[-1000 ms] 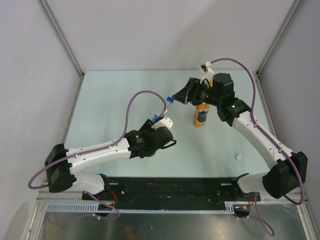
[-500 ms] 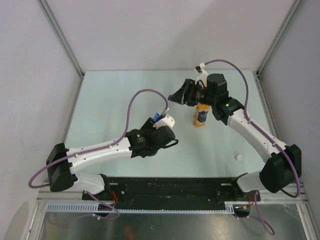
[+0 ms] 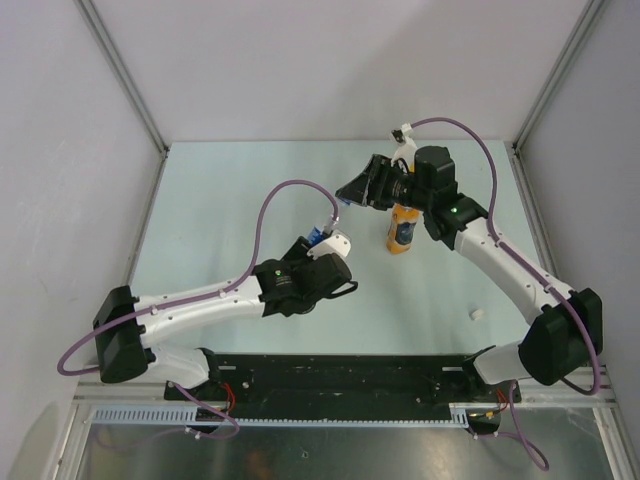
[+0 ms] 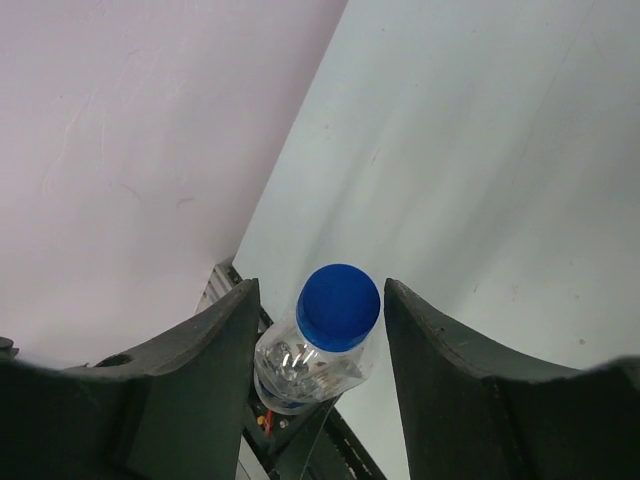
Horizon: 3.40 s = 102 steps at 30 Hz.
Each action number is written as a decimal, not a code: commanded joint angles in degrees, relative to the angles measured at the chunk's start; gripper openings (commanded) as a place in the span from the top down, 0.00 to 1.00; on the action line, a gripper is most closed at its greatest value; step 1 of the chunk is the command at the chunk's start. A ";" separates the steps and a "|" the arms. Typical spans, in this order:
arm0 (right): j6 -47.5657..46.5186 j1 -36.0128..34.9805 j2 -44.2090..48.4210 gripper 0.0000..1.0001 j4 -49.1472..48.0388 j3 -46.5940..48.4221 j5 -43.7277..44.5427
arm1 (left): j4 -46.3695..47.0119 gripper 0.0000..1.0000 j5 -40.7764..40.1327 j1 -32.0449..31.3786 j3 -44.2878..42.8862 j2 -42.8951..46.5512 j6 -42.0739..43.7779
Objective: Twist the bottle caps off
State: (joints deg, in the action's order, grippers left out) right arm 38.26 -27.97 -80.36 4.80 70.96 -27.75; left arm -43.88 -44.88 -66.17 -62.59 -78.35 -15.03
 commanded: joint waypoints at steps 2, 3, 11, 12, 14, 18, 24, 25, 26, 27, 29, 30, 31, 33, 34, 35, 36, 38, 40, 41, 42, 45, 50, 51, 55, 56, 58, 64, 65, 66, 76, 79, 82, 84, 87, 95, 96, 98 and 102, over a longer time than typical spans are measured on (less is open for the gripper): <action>1.27 -0.14 -0.90 0.48 -1.92 2.71 0.53 | 0.46 0.77 -2.22 -0.61 -2.54 0.19 -0.79; 1.28 -0.15 -0.96 0.51 -1.77 2.70 0.60 | 0.46 0.77 -2.27 -0.66 -2.54 0.16 -0.79; 1.46 -0.16 -1.07 0.78 -1.79 2.33 1.69 | 0.46 0.77 -3.20 -1.58 -2.67 0.40 -0.57; 1.38 -0.16 -0.92 0.84 -1.84 2.25 1.71 | 0.42 0.77 -3.37 -1.72 -2.60 0.48 -0.64; 1.25 -0.03 -0.76 0.92 -2.10 2.08 1.64 | 0.45 0.76 -3.66 -1.87 -2.51 0.72 -0.73; 2.24 0.50 -0.36 0.92 -3.72 1.45 -0.04 | 0.53 0.77 -4.14 -2.06 -2.46 0.93 -0.76; 5.73 1.39 -1.17 0.55 -9.52 0.70 -4.66 | 0.54 0.77 -4.20 -2.12 -2.66 0.09 -0.39; 5.97 1.40 -1.32 0.51 -9.75 0.69 -4.80 | 0.50 0.77 -4.14 -2.12 -2.69 -0.16 -0.37; 6.09 1.41 -1.48 0.49 -9.87 0.68 -4.88 | 0.52 0.77 -4.10 -2.12 -2.70 -0.37 -0.41; 6.24 1.42 -1.61 0.47 -9.88 0.68 -5.04 | 0.54 0.77 -4.04 -2.12 -2.71 -0.56 -0.42; 6.39 1.42 -1.81 0.45 -9.76 0.61 -5.19 | 0.54 0.77 -3.96 -2.12 -2.71 -0.68 -0.50; 6.44 1.42 -1.82 0.45 -9.70 0.55 -5.16 | 0.50 0.77 -3.97 -2.12 -2.71 -0.76 -0.47; 6.46 1.42 -1.82 0.45 -9.62 0.52 -5.05 | 0.53 0.77 -4.02 -2.12 -2.71 -0.80 -0.46; 6.47 1.49 -1.64 0.47 -9.34 0.44 -4.71 | 0.54 0.77 -4.06 -2.12 -2.72 -0.83 -0.40; 6.47 1.46 -1.60 0.49 -9.18 0.42 -4.43 | 0.54 0.77 -4.11 -2.12 -2.67 -0.84 -0.38; 6.43 1.48 -1.58 0.52 -9.05 0.42 -4.25 | 0.55 0.77 -4.13 -2.12 -2.69 -0.84 -0.37; 6.41 1.45 -1.52 0.53 -8.99 0.41 -4.25 | 0.50 0.77 -4.19 -2.12 -2.70 -0.84 -0.40; 6.24 1.43 -1.66 0.55 -8.83 0.43 -4.55 | 0.47 0.77 -4.23 -2.12 -2.71 -0.60 -0.59; 5.80 1.49 -1.80 0.52 -8.22 0.44 -4.81 | 0.51 0.77 -4.46 -2.14 -2.67 -0.28 -0.83; 5.39 1.50 -1.81 0.49 -7.74 0.42 -4.70 | 0.48 0.77 -4.58 -2.13 -2.65 -0.03 -0.99; 4.92 1.55 -1.82 0.47 -7.06 0.42 -4.52 | 0.47 0.77 -4.63 -2.12 -2.64 0.22 -1.11; 3.67 1.74 -1.58 0.38 -5.48 0.41 -4.12 | 0.47 0.78 -4.68 -2.12 -2.49 1.07 -1.29; 2.32 1.86 -1.23 0.33 -2.83 0.42 -3.55 | 0.55 0.78 -4.25 -2.12 -2.21 1.71 -1.51; 2.20 1.86 -1.17 0.35 -2.58 0.41 -3.46 | 0.50 0.78 -4.16 -2.12 -2.20 1.75 -1.59; 2.31 1.72 -1.19 0.46 -2.04 0.30 -3.63 | 0.43 0.78 -3.70 -2.25 -2.27 1.75 -1.82; 2.46 1.70 -1.11 0.51 -2.15 0.22 -3.76 | 0.44 0.78 -3.62 -2.23 -2.27 1.77 -1.88; 2.79 1.69 -0.85 0.58 -2.49 -0.03 -3.97 | 0.43 0.78 -3.56 -2.26 -2.27 1.94 -1.88; 4.40 1.96 0.43 0.81 -5.01 -1.37 -3.91 | 0.44 0.78 -3.54 -2.44 -2.20 2.14 -1.98; 4.60 2.04 0.58 0.89 -5.83 -1.67 -3.94 | 0.45 0.78 -3.50 -2.46 -2.19 2.10 -2.04; 4.88 2.13 0.74 0.94 -6.50 -2.04 -4.01 | 0.50 0.78 -3.48 -2.51 -2.15 2.12 -2.12; 4.49 2.76 3.49 1.00 -14.45 -5.63 -8.91 | 0.83 0.83 -2.33 -2.56 -2.48 3.15 -3.50; 4.12 3.10 4.51 1.00 -16.41 -6.37 -10.86 | 1.02 0.89 -1.17 -2.59 -3.06 3.70 -3.44; 4.07 3.73 5.50 1.00 -18.37 -7.12 -12.88 | 1.98 0.96 0.93 -2.61 -3.60 4.34 -2.33; 4.29 4.42 6.20 1.00 -19.99 -7.76 -14.42 | 3.30 0.98 3.86 -2.57 -3.95 4.93 -0.34; 4.91 5.63 7.13 1.00 -22.88 -8.69 -17.42 | 5.64 0.99 11.16 -2.58 -4.80 5.69 4.07; 2.61 7.05 9.04 1.00 -27.79 -9.18 -26.28 | 9.06 1.00 25.94 -1.97 -8.50 8.71 11.54; 1.82 7.05 9.41 1.00 -27.90 -9.17 -27.17 | 9.81 1.00 27.77 -1.69 -8.38 9.42 12.05; 0.30 7.16 9.97 1.00 -28.06 -9.15 -29.31 | 12.03 1.00 32.06 -0.80 -7.45 11.26 12.79; -1.50 7.38 10.39 1.00 -29.34 -9.14 -33.77 | 18.07 1.00 43.52 2.04 -3.57 15.92 13.05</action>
State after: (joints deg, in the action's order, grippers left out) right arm 41.25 -19.68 -70.70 -22.04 61.84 -52.53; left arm -39.13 -17.89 -65.67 -67.13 -67.51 -7.44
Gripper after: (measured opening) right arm 0.380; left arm 0.640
